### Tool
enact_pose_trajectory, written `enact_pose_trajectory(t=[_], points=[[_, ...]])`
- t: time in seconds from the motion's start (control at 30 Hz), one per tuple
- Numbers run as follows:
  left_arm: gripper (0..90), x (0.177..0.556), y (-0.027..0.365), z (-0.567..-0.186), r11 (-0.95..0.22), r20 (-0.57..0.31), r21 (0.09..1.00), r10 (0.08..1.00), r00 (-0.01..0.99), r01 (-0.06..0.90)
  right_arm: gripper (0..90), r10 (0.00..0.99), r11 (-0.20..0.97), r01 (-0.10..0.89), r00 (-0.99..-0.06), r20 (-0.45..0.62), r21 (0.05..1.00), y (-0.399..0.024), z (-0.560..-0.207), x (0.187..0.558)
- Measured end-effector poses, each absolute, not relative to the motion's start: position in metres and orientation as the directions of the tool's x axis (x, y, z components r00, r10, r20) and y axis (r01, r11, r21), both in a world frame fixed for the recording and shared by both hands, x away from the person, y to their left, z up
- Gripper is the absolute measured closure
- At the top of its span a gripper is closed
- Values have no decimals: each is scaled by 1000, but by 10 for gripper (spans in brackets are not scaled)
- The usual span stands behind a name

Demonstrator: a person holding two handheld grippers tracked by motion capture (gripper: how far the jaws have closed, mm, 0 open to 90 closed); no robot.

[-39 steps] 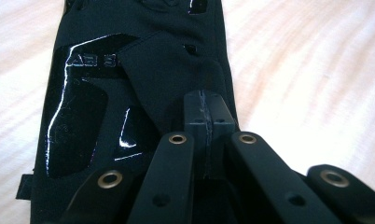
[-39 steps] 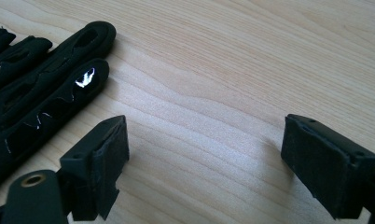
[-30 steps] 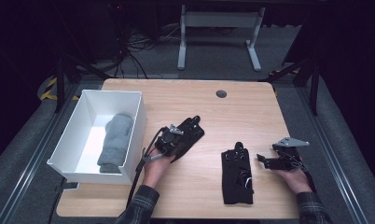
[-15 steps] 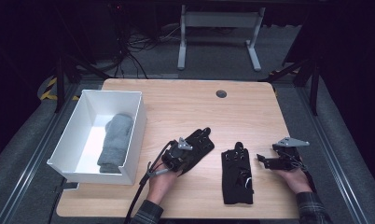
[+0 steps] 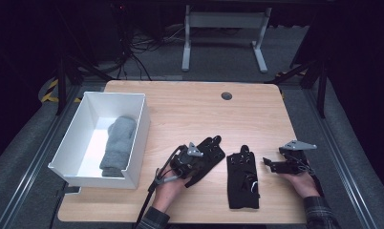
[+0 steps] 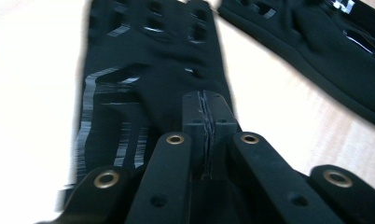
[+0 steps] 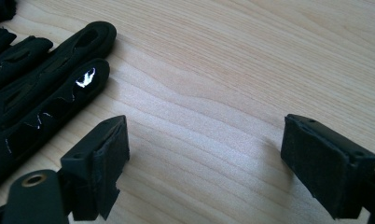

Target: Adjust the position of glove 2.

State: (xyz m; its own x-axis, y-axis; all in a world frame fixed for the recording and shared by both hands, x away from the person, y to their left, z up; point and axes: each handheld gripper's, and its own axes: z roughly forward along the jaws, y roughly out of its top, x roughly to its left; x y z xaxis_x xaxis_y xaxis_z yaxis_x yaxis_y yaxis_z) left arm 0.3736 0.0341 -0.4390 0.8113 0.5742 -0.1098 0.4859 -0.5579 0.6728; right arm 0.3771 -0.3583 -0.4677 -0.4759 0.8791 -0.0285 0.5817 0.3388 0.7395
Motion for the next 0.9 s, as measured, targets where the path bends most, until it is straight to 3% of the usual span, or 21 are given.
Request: enact_pose_trajectory(t=[0.33,0.9], points=[[898,396,62,-452,-525,-107,642,661,743,559,158,879,339,582,-476,-29,740,-358,-468,377],[898,349,49,-459,-560,-194,645,539,820,521,158,879,339,582,-476,-28,739,-358,-468,377]])
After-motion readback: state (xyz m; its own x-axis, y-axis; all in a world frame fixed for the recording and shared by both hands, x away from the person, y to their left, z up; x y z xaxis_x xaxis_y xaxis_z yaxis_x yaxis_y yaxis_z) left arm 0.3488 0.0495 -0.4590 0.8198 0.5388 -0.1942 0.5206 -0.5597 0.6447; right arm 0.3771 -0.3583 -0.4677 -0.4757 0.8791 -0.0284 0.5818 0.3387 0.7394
